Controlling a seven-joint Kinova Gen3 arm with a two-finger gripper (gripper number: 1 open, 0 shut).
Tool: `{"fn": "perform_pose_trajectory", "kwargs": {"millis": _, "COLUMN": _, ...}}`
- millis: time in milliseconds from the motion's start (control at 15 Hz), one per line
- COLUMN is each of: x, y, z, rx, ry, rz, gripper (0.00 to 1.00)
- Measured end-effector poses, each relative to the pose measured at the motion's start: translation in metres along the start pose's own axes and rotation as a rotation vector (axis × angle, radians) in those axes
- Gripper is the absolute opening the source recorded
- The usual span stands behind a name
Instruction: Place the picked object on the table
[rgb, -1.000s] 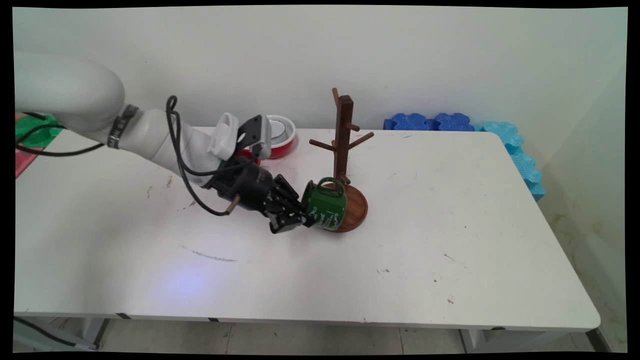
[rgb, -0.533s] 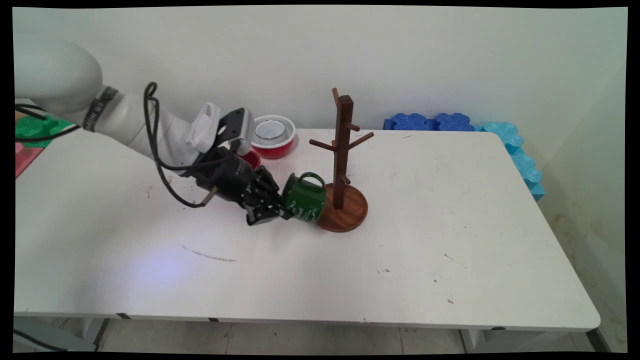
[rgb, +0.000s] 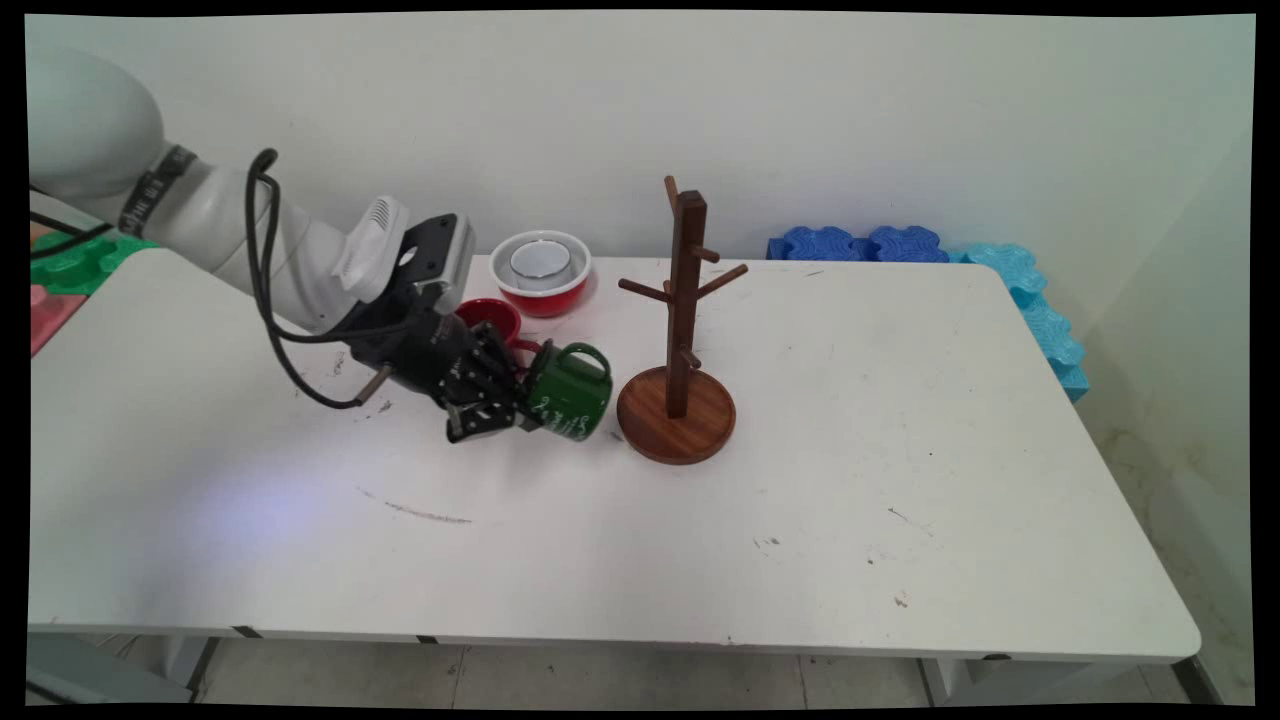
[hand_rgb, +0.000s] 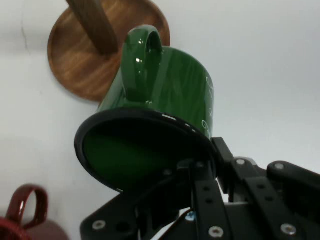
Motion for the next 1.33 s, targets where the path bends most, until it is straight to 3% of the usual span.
{"fn": "perform_pose_trajectory", "kwargs": {"millis": 800, "x": -0.022, "y": 0.002, "z": -0.014, "rx": 0.069, "ry": -0.189, "rz": 0.145, "gripper": 0.0}}
{"fn": "perform_pose_trajectory", "kwargs": {"millis": 1333, "x": -0.029, "y": 0.009, "z": -0.013, "rx": 0.096, "ry": -0.279, "rz": 0.2, "gripper": 0.0}}
